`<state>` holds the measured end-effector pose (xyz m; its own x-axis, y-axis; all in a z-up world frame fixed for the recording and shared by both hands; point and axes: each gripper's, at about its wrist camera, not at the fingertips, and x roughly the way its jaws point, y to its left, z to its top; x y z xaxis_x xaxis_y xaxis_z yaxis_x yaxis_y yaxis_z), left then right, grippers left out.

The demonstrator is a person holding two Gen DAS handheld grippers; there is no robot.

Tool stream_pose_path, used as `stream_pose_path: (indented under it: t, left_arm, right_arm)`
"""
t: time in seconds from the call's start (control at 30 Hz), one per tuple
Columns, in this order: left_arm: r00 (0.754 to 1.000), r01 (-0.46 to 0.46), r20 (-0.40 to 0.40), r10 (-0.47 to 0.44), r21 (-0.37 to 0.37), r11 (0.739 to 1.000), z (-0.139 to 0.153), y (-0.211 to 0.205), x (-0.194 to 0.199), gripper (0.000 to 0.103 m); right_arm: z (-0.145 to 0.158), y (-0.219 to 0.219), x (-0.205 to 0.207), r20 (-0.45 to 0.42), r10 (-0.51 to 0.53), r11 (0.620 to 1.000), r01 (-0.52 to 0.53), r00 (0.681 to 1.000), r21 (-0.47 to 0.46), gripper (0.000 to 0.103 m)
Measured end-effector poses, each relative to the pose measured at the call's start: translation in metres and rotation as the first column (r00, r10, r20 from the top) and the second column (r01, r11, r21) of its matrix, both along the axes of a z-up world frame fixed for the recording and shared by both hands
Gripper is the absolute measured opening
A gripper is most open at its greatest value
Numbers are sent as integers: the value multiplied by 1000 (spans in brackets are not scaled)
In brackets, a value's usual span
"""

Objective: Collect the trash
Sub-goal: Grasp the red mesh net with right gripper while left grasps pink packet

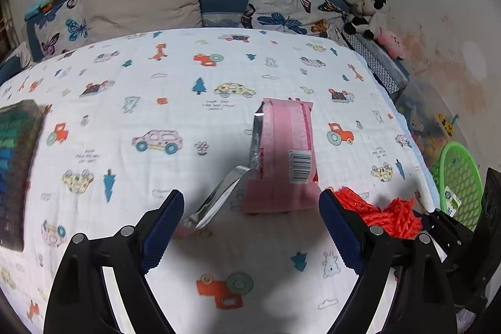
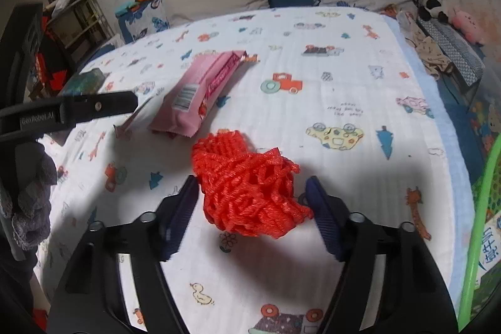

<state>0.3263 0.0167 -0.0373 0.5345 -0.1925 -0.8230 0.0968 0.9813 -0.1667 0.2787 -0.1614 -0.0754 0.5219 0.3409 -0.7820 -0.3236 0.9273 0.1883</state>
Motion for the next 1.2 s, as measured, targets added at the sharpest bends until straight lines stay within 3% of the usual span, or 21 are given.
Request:
stream_pose_path:
  t: [0.17,0.53,0.87,1.03,1.2]
  left_arm:
    - [1000,23,-7,-23,38,999,-5,-13,14,87]
    - [997,64,-47,-59,107,992,-21,-48,55,91]
    - [997,32,-78,-20,163,986,-41,-60,74,90]
    - [997,25,-73,-11,187,982,-43,-64,72,73]
    - [998,21,-60,-11,161,987,-37,-63,68,54]
  right_arm:
    - [4,-6,-8,13,-6,1000,6,1000,8,50]
    - [30,-44,-40,49,-70,997,69,996,31,49]
    - [47,-87,-67,76,-150,989,149,986,12,49]
    - [52,-106,-77,89,-189,982,189,978,11,49]
    - [57,-128,-84,99,-233,973,232,967,23,49]
